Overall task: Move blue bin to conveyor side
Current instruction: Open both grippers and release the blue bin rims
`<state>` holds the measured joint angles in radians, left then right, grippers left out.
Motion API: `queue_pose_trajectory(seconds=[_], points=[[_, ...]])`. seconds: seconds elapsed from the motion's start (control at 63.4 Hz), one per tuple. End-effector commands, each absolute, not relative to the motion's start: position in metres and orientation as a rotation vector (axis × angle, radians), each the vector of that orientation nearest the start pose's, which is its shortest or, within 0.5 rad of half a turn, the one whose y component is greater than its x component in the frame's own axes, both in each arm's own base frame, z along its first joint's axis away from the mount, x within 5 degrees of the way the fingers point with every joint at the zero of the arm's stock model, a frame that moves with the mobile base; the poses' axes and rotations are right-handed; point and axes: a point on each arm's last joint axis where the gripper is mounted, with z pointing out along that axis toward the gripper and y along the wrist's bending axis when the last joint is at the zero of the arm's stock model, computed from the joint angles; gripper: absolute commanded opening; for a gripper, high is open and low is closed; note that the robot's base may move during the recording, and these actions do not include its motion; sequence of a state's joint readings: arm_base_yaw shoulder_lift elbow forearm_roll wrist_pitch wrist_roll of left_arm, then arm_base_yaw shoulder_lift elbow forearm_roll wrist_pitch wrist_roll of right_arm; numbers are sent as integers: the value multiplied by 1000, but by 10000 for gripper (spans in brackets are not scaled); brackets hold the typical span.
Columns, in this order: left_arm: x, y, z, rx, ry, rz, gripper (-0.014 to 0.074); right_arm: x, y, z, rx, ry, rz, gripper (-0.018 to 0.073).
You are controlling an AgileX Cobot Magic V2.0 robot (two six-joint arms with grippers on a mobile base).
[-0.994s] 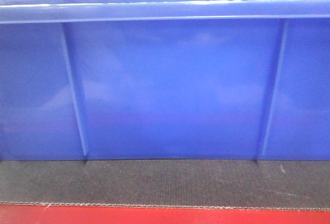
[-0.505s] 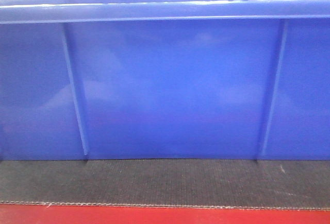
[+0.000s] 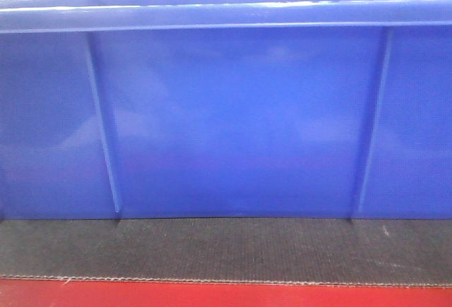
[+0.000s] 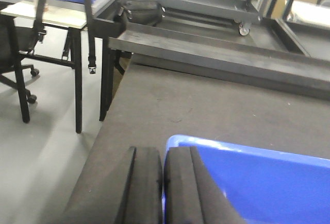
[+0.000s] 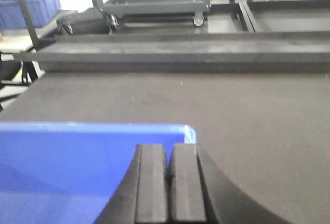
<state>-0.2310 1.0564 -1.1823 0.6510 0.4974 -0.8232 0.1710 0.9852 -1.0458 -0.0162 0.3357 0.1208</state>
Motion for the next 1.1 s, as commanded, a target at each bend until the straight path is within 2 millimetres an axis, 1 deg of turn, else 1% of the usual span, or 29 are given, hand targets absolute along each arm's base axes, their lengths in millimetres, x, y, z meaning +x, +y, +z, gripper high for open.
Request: queue_pose_trajectory(seconds=[0.0, 0.063, 0.126, 0.205, 0.316, 0.379, 0.41, 0.442, 0.552, 0.663, 0.773, 0.852, 0.978, 1.089], points=[[211, -20, 427, -190, 1754, -123, 11, 203, 34, 409, -64, 1795, 176, -88], [204, -15, 410, -188, 1773, -135, 11, 199, 33, 401, -64, 1805, 175, -88], [197, -12, 397, -181, 1769, -148, 11, 193, 32, 389, -65, 1818, 174, -88], [186, -10, 375, -181, 1781, -155, 11, 184, 30, 376, -66, 1825, 174, -88], [168, -9, 358, -153, 1748, -165, 11, 167, 28, 359, -66, 1807, 177, -88], [153, -9, 341, -142, 1729, -181, 11, 147, 24, 348, -65, 1753, 182, -88], [147, -9, 337, -139, 1717, -184, 11, 141, 23, 341, -66, 1748, 183, -88], [142, -9, 330, -137, 1721, -185, 11, 134, 22, 337, -65, 1730, 185, -88], [121, -7, 306, -132, 1716, -186, 11, 112, 19, 312, -65, 1717, 186, -88], [102, -5, 287, -124, 1695, -183, 11, 92, 15, 295, -63, 1681, 189, -88], [85, -4, 276, -119, 1634, -191, 11, 75, 12, 284, -61, 1632, 193, -88], [73, -3, 273, -118, 1580, -196, 11, 63, 10, 279, -60, 1635, 191, -88], [57, 0, 275, -96, 1508, -156, 11, 50, 8, 275, -58, 1656, 188, -88], [47, 1, 277, -92, 1455, -149, 11, 43, 6, 276, -56, 1615, 191, -88]])
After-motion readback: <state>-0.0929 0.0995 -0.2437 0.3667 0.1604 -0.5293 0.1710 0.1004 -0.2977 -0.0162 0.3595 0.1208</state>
